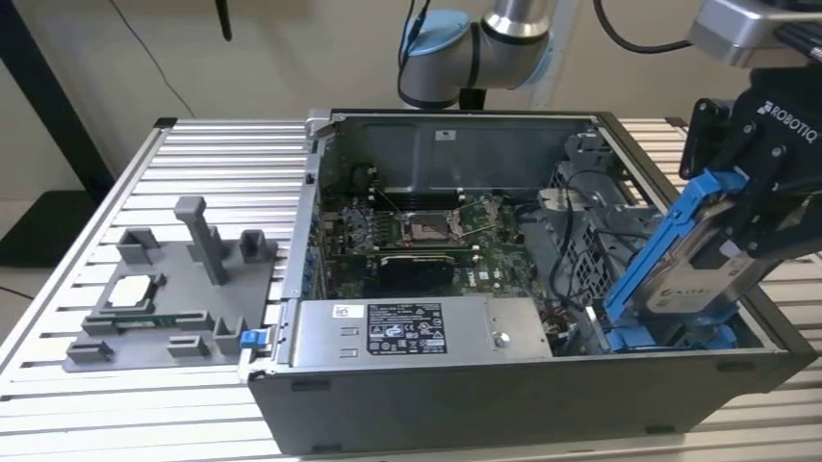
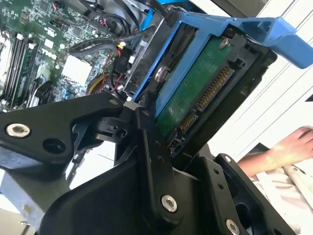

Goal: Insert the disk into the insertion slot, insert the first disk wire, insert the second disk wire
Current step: 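Insert the disk into the insertion slot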

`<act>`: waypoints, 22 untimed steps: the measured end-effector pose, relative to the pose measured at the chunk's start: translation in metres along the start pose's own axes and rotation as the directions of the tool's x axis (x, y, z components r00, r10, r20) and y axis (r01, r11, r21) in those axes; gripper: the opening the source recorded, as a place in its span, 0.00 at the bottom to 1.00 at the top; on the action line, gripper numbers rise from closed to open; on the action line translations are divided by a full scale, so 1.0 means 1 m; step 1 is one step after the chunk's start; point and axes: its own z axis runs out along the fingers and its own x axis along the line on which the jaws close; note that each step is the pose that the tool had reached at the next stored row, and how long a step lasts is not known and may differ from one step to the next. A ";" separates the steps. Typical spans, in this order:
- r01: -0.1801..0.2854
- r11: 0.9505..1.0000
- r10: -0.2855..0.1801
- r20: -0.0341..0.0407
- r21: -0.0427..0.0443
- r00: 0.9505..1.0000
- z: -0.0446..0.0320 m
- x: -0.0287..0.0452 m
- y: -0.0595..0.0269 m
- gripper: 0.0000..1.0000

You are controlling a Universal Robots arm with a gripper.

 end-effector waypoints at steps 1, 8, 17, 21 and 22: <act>0.000 1.000 0.000 0.000 0.000 1.000 0.0016 -0.0008 -0.0001 0.00; 0.000 1.000 0.000 0.004 0.000 1.000 0.0146 -0.0050 -0.0005 0.00; 0.000 1.000 0.000 0.005 -0.001 1.000 0.0304 -0.0062 -0.0006 0.00; 0.000 1.000 0.000 0.007 -0.001 1.000 0.0273 -0.0061 0.0019 1.00; 0.000 1.000 0.000 0.009 -0.001 1.000 0.0238 -0.0062 0.0024 1.00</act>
